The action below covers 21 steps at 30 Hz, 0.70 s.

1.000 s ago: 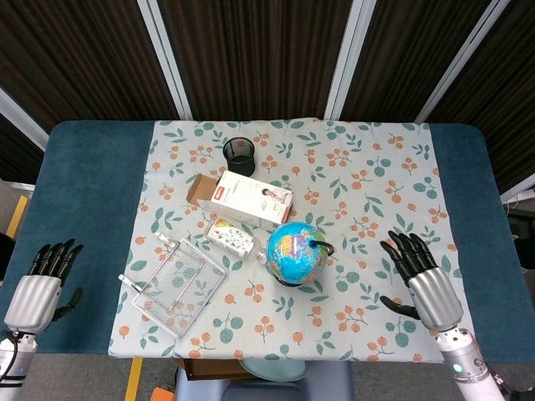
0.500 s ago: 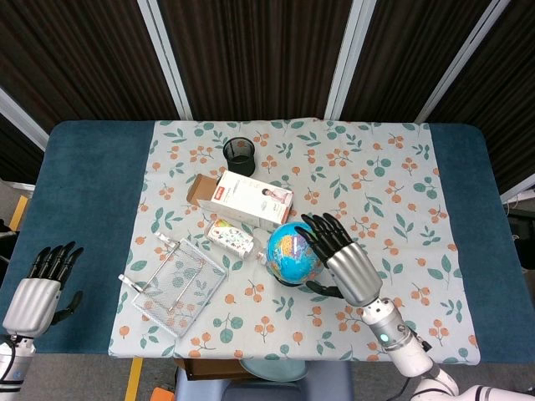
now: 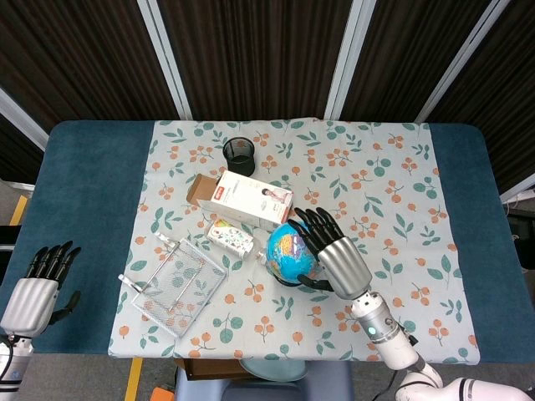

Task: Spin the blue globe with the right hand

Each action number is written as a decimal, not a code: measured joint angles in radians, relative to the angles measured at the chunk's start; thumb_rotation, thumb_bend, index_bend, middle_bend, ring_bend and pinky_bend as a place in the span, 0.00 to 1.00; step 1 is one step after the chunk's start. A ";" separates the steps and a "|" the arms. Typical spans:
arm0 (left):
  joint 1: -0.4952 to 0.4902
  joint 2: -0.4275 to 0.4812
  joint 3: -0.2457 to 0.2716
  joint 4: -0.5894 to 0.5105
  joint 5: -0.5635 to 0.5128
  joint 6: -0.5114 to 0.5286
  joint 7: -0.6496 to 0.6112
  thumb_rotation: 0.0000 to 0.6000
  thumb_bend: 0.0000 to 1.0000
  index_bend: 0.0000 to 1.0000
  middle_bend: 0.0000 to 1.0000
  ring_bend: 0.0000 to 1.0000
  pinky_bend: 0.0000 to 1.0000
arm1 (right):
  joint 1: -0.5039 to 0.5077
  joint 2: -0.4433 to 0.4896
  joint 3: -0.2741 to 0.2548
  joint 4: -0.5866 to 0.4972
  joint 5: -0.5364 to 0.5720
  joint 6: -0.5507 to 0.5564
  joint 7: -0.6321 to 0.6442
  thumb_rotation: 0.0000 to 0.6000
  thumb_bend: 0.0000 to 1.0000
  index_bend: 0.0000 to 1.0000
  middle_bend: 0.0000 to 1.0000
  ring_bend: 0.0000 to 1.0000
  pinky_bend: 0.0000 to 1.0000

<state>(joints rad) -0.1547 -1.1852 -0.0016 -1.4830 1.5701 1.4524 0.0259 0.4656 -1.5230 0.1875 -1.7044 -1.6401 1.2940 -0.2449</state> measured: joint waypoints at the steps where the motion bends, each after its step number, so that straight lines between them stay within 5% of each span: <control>1: 0.000 0.000 0.000 0.000 0.000 0.000 0.001 1.00 0.42 0.00 0.00 0.00 0.04 | -0.001 0.003 0.000 0.002 0.003 0.003 0.001 1.00 0.16 0.00 0.00 0.00 0.00; 21: -0.008 -0.019 -0.004 0.009 -0.020 -0.027 0.033 1.00 0.43 0.00 0.00 0.00 0.04 | -0.007 0.030 -0.003 0.116 0.106 -0.002 0.074 1.00 0.16 0.00 0.00 0.00 0.00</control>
<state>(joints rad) -0.1626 -1.2039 -0.0056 -1.4737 1.5504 1.4255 0.0594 0.4586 -1.4930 0.1845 -1.5883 -1.5338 1.2920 -0.1710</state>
